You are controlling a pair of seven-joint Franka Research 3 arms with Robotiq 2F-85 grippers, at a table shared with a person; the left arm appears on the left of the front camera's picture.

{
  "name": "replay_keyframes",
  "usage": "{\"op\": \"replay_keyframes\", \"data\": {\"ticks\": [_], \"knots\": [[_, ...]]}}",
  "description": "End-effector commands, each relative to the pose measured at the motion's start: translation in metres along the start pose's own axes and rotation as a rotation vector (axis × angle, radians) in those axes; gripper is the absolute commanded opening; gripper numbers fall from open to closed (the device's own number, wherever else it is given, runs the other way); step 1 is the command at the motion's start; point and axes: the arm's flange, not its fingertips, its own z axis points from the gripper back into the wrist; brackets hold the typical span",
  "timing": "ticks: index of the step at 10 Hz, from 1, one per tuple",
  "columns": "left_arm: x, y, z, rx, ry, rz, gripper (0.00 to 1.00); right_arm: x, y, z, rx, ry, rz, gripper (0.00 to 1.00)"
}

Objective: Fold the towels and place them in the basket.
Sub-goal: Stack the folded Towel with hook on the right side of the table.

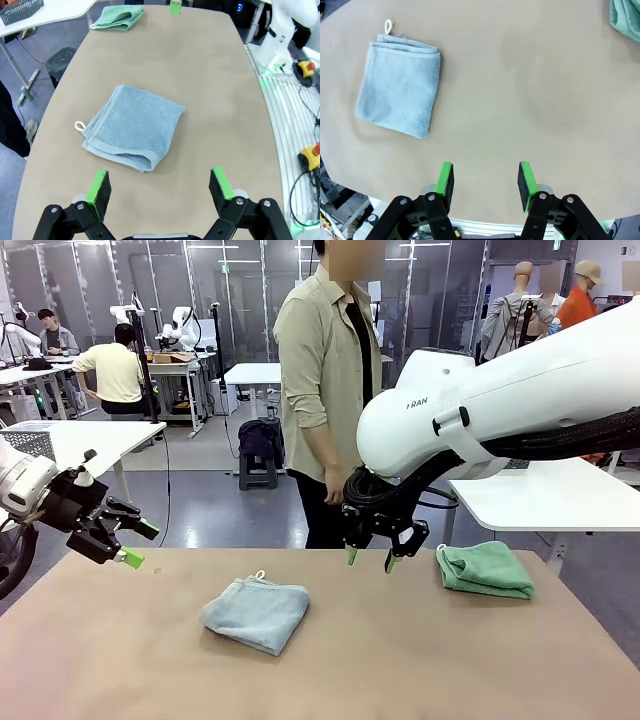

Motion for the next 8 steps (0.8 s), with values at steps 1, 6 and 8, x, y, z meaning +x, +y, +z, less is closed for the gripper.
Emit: {"op": "replay_keyframes", "data": {"ticks": [1,6,8], "knots": [[0.001,0.000,0.001,-0.002,0.004,-0.004,1.00,-0.005,0.007,-0.010,-0.003,0.026,-0.044,0.66],[0.001,0.000,0.001,-0.002,0.004,-0.004,1.00,-0.056,0.058,-0.074,0.069,-0.073,-0.257,0.66],[0.001,0.000,0.001,-0.002,0.004,-0.004,1.00,-0.057,0.071,-0.104,0.075,-0.117,-0.290,0.66]]}}
